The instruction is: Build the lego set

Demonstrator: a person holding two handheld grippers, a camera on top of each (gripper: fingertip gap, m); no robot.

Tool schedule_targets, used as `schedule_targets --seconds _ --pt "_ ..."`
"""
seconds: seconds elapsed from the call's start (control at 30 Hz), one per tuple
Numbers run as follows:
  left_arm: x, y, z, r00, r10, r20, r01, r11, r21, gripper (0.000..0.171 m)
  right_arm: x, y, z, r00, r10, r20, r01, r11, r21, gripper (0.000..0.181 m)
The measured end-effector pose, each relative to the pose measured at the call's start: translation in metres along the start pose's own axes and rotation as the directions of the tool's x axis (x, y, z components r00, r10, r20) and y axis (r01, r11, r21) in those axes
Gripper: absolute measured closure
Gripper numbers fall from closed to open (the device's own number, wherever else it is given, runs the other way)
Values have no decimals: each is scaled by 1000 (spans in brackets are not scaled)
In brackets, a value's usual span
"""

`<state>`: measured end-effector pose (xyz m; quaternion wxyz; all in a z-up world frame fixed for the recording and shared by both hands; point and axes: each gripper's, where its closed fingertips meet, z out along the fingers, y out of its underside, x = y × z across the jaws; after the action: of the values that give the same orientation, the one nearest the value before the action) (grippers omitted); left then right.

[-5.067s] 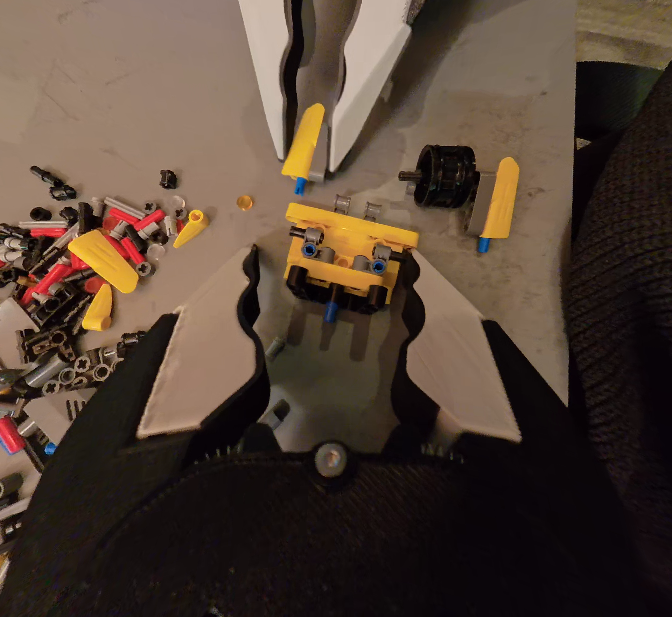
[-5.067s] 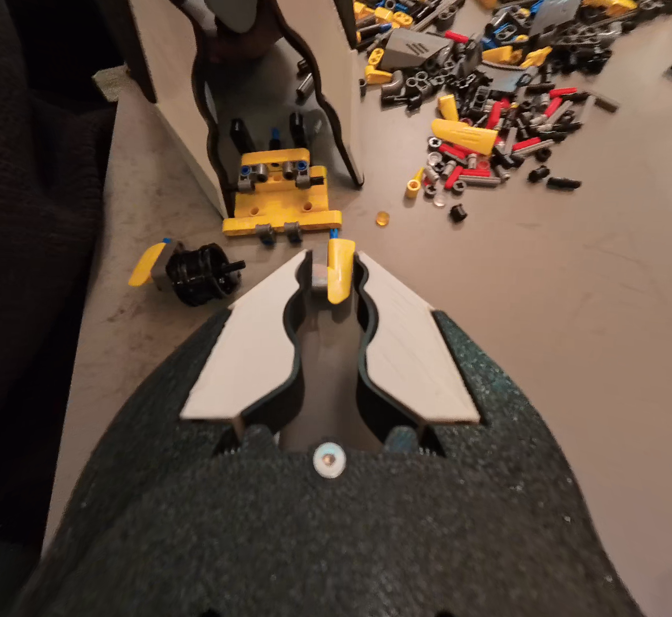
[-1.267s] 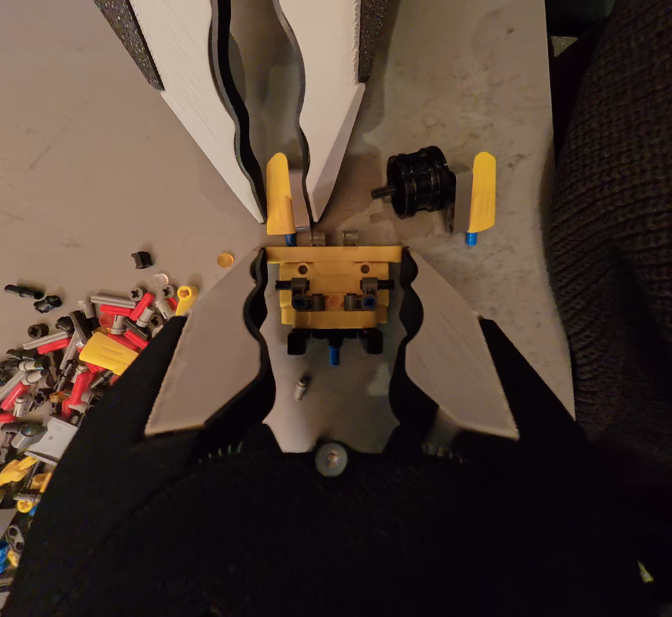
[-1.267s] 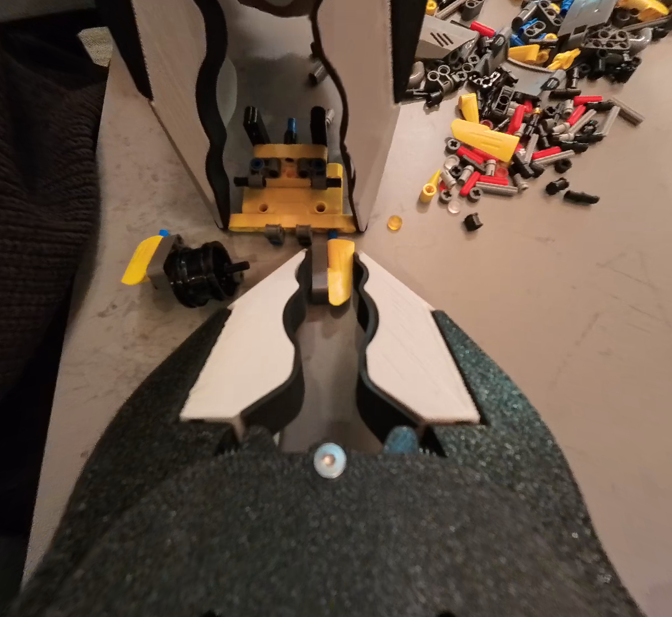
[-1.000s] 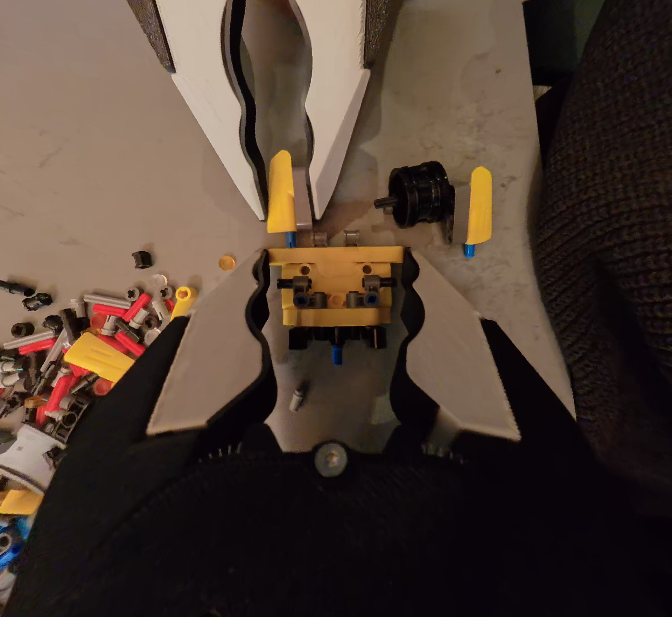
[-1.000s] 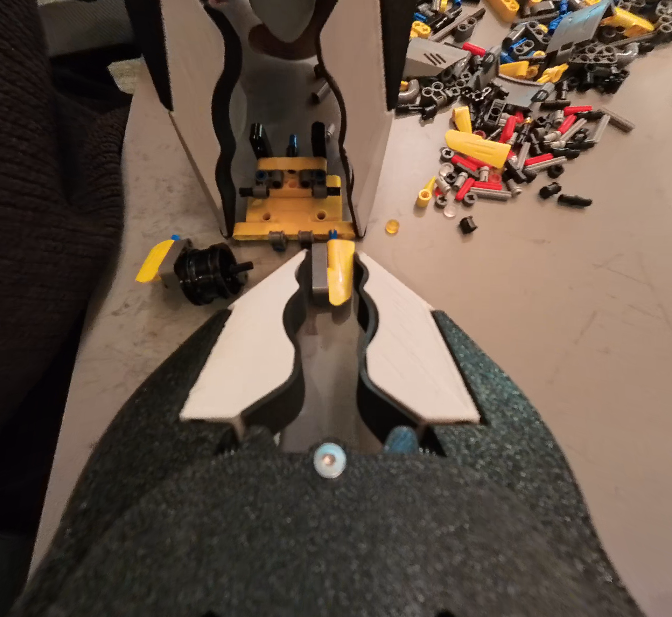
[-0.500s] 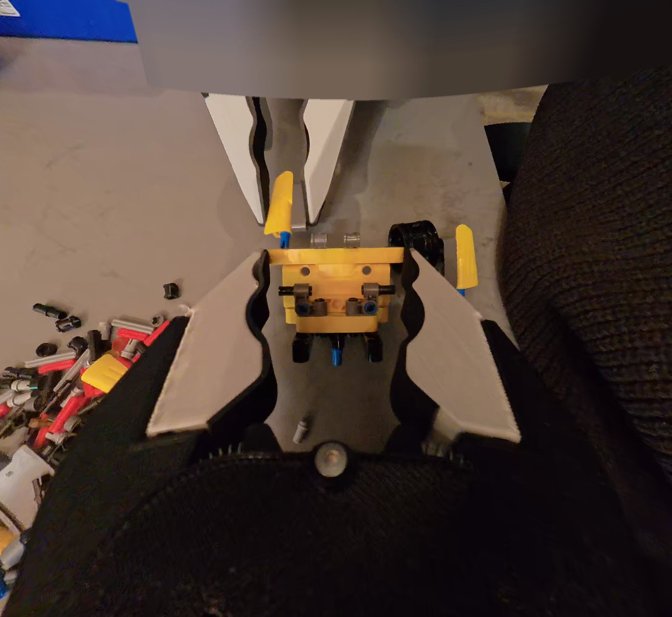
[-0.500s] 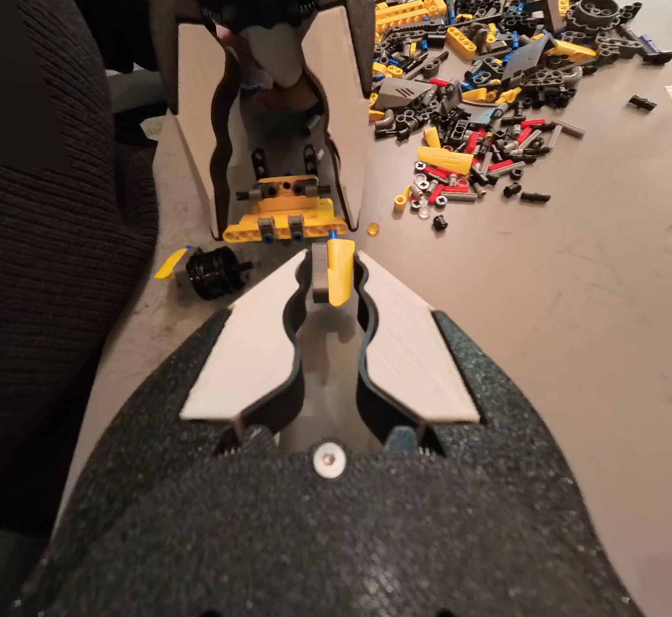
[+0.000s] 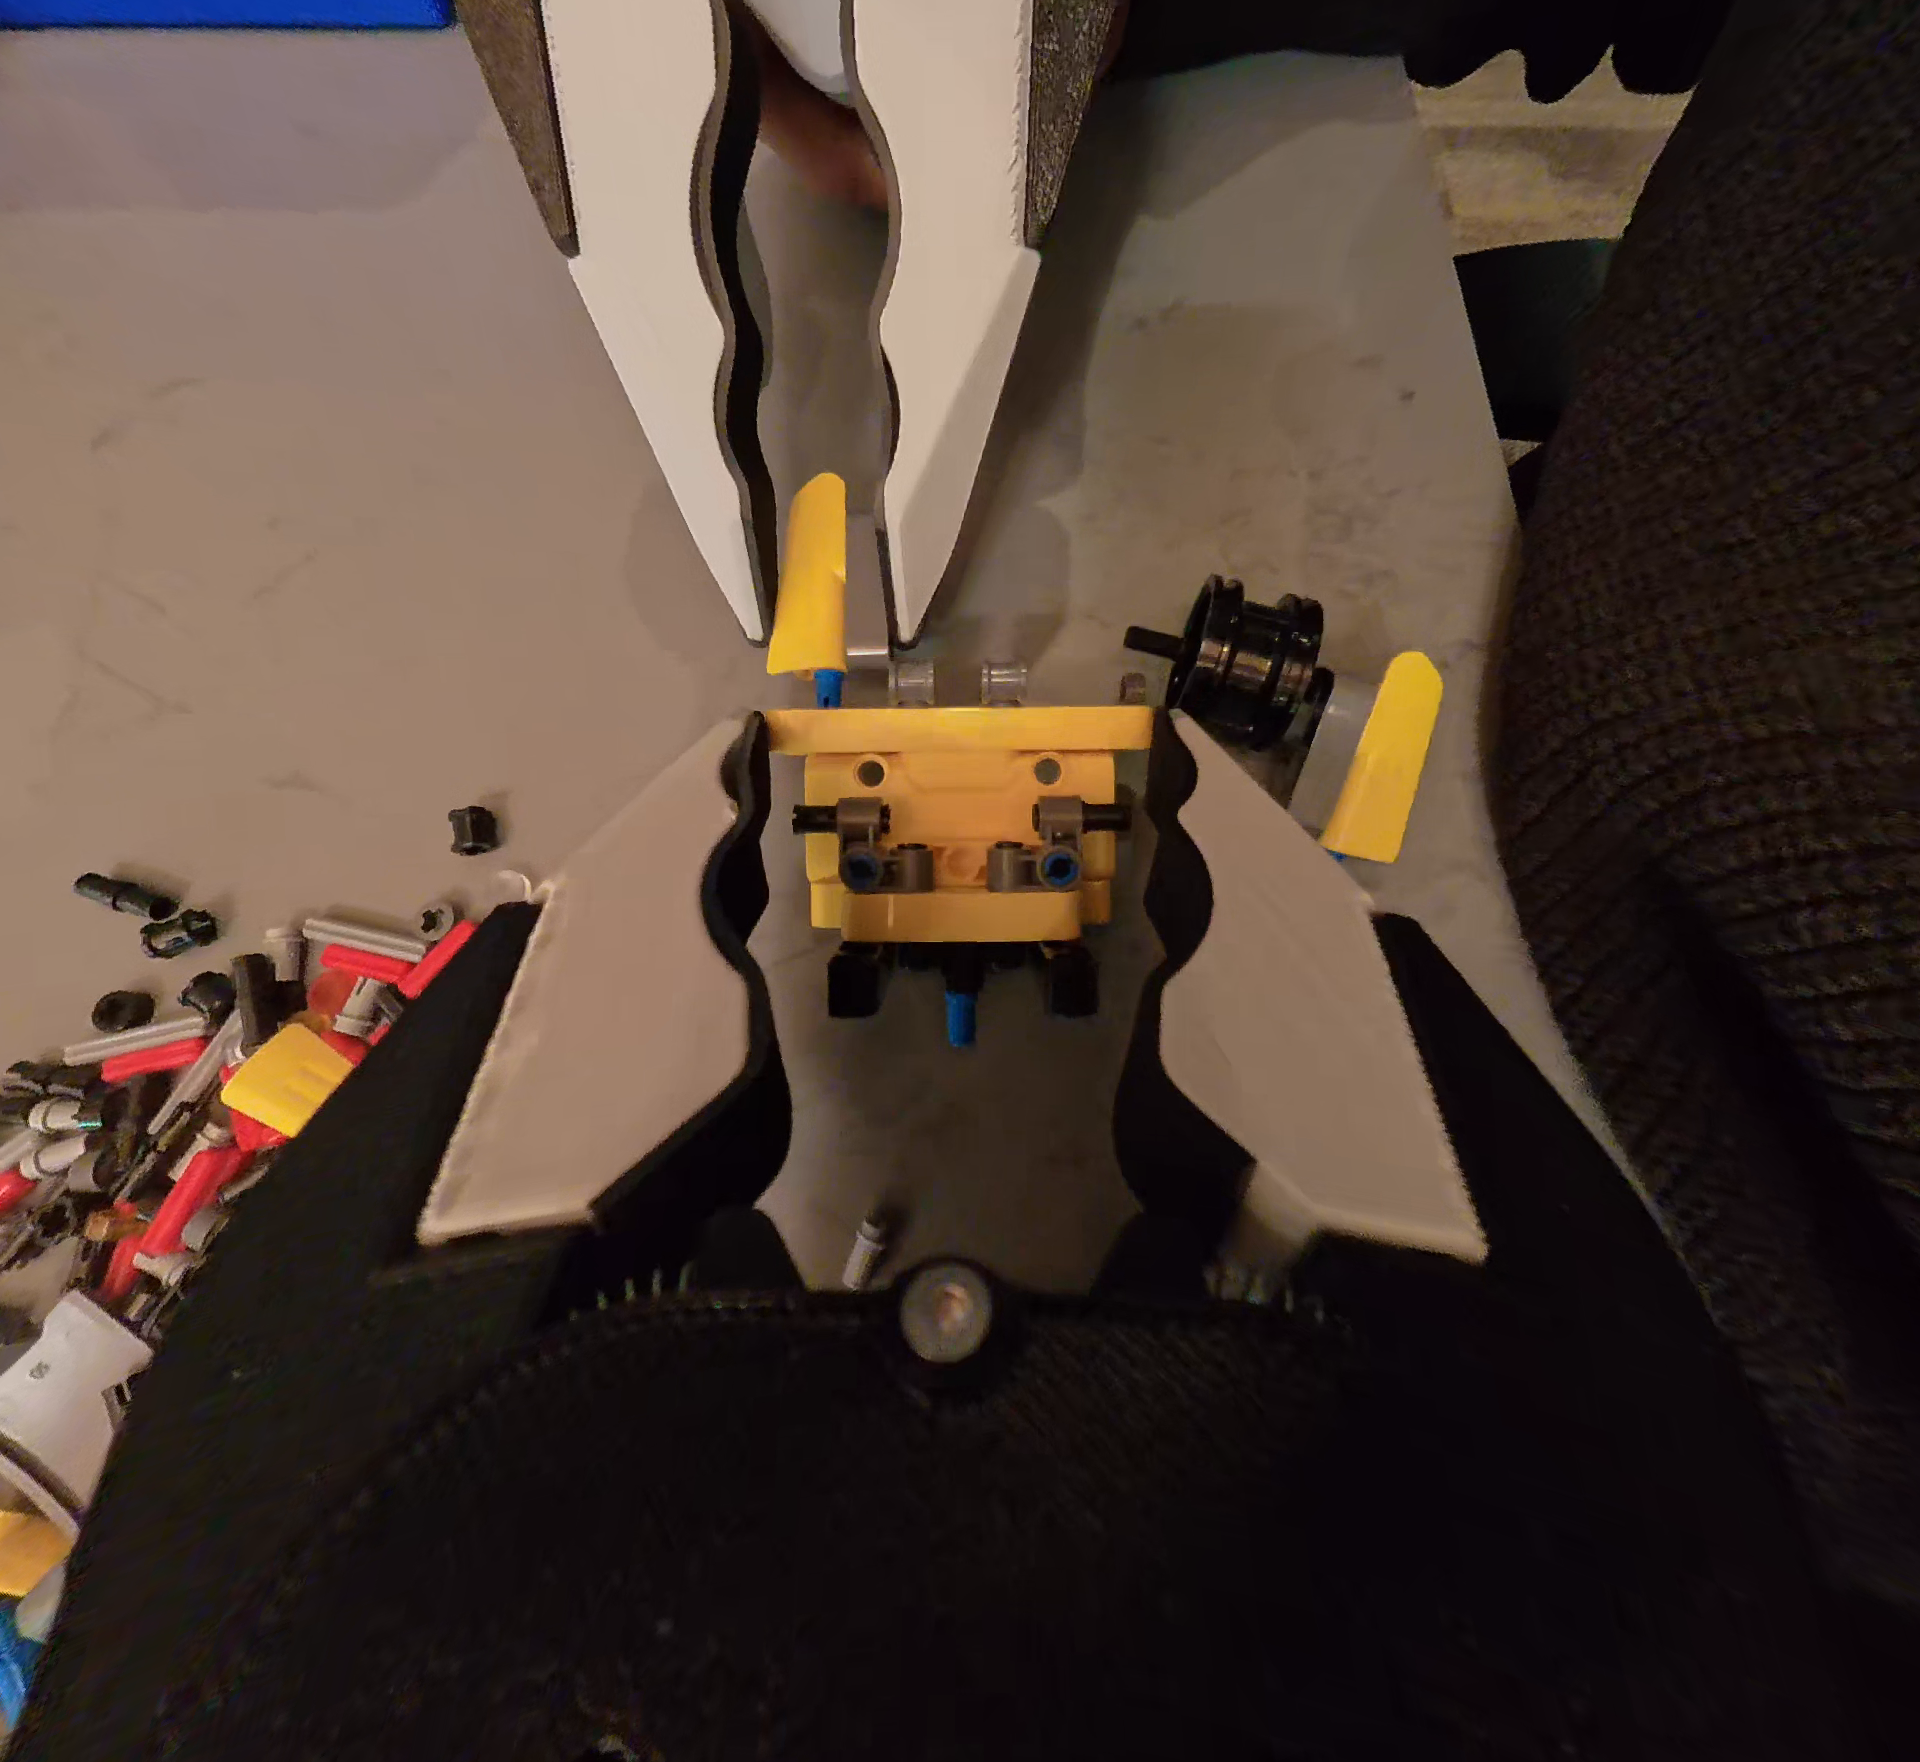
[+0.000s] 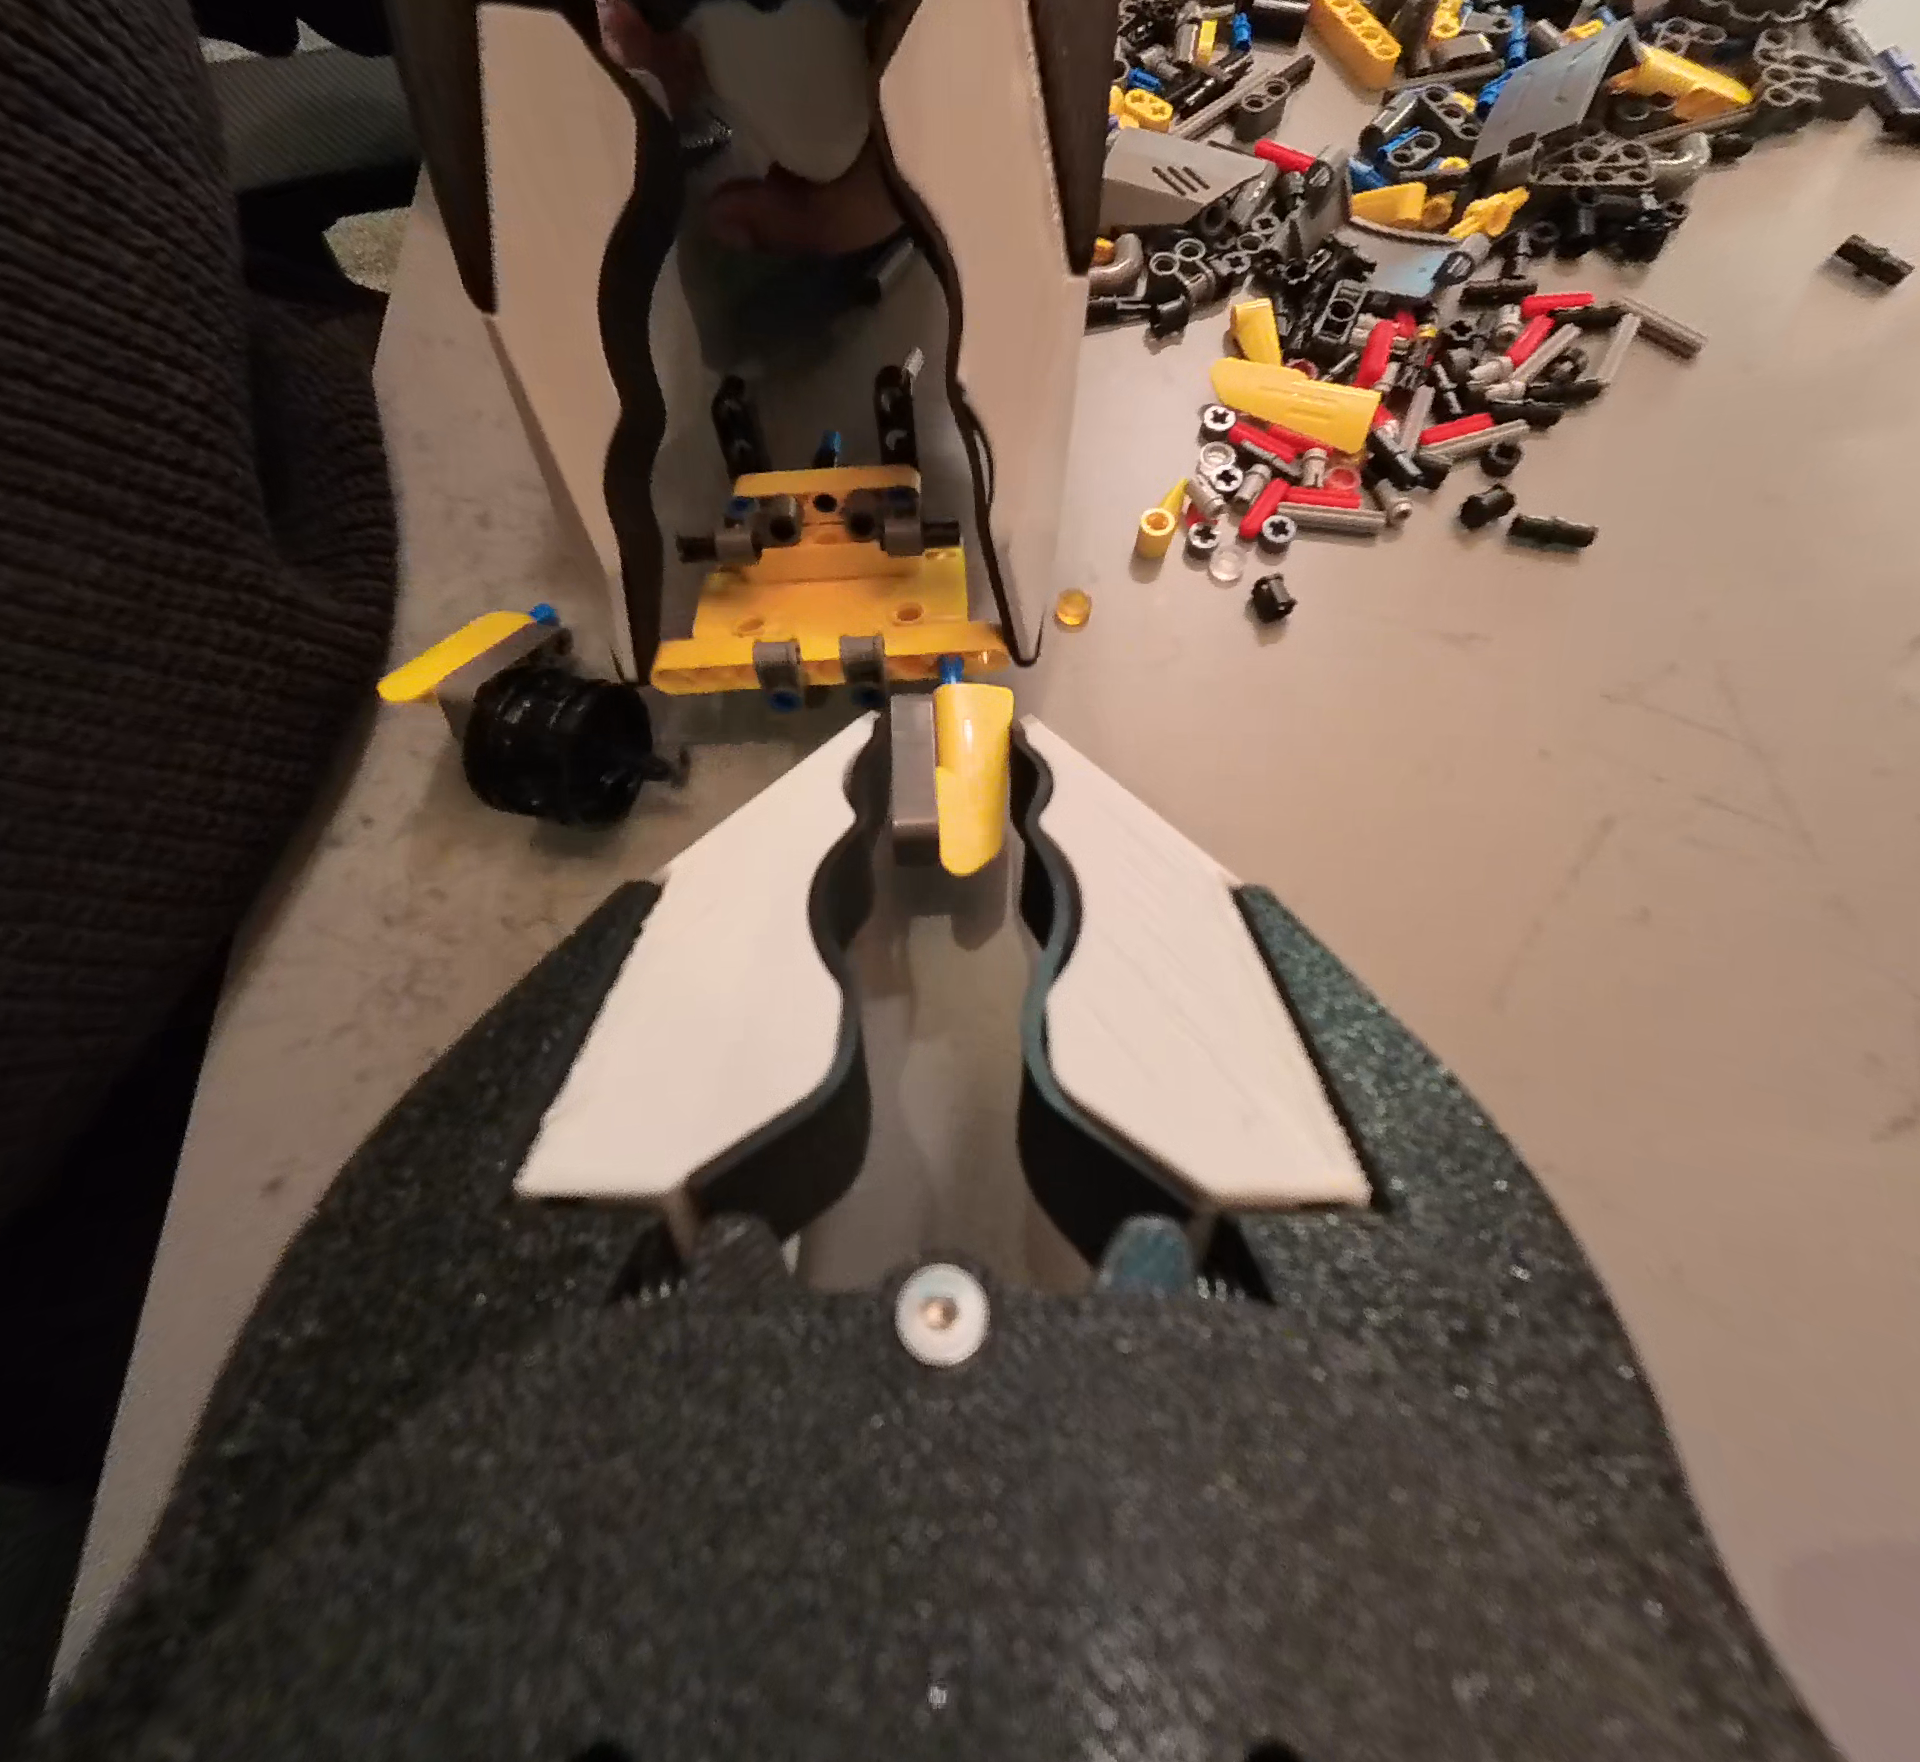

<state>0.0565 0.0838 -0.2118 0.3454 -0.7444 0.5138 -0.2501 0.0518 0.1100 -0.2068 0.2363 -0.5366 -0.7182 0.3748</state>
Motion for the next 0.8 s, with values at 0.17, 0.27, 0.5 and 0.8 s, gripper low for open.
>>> schedule_targets --seconds 0.17,0.27,0.5,0.8 --pt "1 5 3 1000 8 -1 -8 999 -33 101 0 6 4 1000 -15 -7 14 999 -42 159" --pt "1 12 8 999 34 6 -34 996 -83 100 -1 11 9 999 -41 -18 39 995 -90 159" --pt "1 12 8 1000 15 -10 -16 997 -76 101 -1 11 10 999 -40 6 41 995 -92 159" --pt "1 12 9 1000 0 0 0 997 -81 100 -1 12 11 998 -65 3 65 985 -157 160"
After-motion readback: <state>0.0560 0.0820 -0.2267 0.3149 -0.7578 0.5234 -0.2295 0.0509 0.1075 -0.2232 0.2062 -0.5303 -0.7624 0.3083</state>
